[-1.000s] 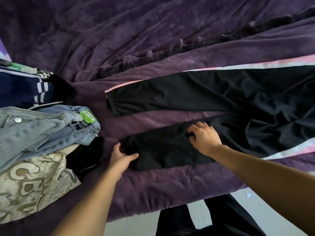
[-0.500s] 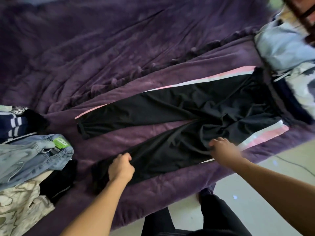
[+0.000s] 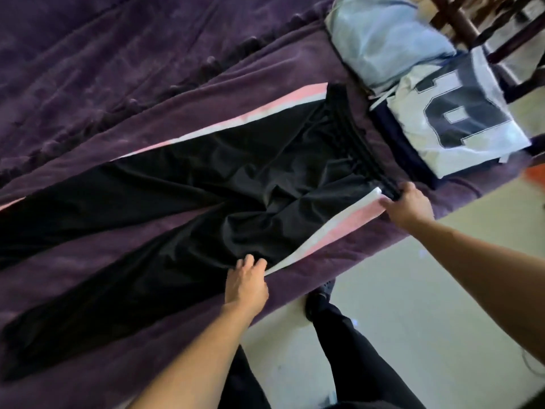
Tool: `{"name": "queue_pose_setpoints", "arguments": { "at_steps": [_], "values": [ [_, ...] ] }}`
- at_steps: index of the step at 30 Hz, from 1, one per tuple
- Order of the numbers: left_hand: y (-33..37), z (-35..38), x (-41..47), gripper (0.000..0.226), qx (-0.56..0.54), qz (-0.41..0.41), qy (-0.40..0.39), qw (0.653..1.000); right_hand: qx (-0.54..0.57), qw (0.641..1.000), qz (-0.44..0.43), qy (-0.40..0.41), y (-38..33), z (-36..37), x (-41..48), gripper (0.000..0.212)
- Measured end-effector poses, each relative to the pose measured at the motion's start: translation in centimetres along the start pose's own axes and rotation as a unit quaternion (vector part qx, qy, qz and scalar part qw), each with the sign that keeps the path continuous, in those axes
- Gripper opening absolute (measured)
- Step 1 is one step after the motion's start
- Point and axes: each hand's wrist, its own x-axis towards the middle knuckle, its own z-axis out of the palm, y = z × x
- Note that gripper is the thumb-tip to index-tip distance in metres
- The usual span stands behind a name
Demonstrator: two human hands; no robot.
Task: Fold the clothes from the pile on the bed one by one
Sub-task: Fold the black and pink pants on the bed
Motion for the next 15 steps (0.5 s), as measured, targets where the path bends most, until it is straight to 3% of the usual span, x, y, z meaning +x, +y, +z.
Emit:
{"name": "queue_pose_setpoints", "arguments": {
  "at_steps": [2,4,7,11,13,15],
  "values": [
    [1.1,1.4,1.8,0.052,0.032,-0.051,0.002,0.998,0.041,0.999,-0.012,-0.020,0.0,0.3,2.5,0.074],
    [1.6,2.8,3.0,0.050,0.058,-0.093,0.017,0.994,0.083,0.996,0.017,-0.035,0.3,1.3,4.3,0.076],
    [1.7,4.2,3.5,0.023,0.070,-0.130,0.045,0.988,0.124,0.989,0.069,-0.036,2.3,2.2,5.7,0.053],
    [1.8,4.5,1.9,0.020,0.045,-0.119,0.008,0.992,0.176,0.974,0.111,-0.087,5.4,1.3,5.6,0.044],
    [2.3,3.4,0.6,0.016,0.024,-0.115,-0.007,0.993,0.237,0.954,0.142,-0.116,5.2,-0.1,5.1,0.040],
    [2.5,1.9,-0.6,0.014,0.007,-0.120,-0.011,0.993,0.328,0.910,0.193,-0.166,4.2,-1.6,5.0,0.025]
  ]
}}
